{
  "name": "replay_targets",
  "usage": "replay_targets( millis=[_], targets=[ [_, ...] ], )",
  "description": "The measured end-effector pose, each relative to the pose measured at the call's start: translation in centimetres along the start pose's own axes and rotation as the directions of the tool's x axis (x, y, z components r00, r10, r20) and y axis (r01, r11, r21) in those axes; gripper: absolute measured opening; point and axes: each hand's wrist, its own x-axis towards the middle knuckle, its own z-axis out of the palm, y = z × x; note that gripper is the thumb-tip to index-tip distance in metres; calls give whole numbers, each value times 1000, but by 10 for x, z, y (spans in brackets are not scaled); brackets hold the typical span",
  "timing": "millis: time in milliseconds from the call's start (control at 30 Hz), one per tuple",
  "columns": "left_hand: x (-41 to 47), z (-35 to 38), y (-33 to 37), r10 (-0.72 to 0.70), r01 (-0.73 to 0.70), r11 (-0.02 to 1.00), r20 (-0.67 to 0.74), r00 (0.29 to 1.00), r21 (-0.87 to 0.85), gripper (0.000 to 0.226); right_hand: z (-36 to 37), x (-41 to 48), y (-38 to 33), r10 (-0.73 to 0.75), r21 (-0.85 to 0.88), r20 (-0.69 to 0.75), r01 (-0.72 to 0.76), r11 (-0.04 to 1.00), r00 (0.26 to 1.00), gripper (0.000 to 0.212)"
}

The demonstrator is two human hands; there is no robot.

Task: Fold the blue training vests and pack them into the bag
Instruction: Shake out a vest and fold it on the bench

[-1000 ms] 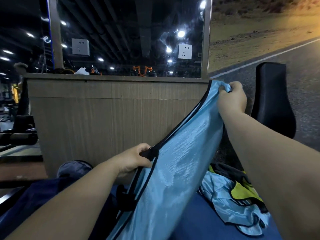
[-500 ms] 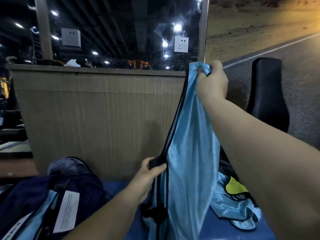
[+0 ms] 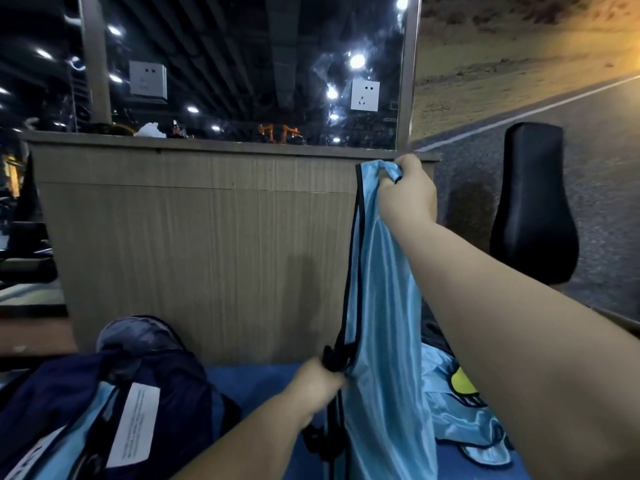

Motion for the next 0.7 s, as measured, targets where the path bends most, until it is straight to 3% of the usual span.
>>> replay_targets(
  millis=[167,300,433,500,567,700],
  targets=[
    [4,-37,13,-26,11,986,-86,996,-165,20,-7,2,16,35,-55,-17,-36,998,999,7],
    [7,-60,35,-22,-1,988,-144,989,-154,16,-11,3,26,87,-115,4,-86,990,996,14],
    [9,-75,57,7,-29,992,-177,984,-122,23,-8,-3,27,100,-242,129,-66,968,987,30],
    [8,-77,68,40,-57,994,-166,985,-99,15,-2,-9,29,60,-247,254,5,969,965,28],
    [8,-79,78,70,-83,993,-151,986,-81,17,3,-18,30,26,-184,433,60,981,901,32],
    [4,-81,94,137,-148,986,-121,983,-83,25,15,-40,29,55,-152,762,96,984,645,73]
  ],
)
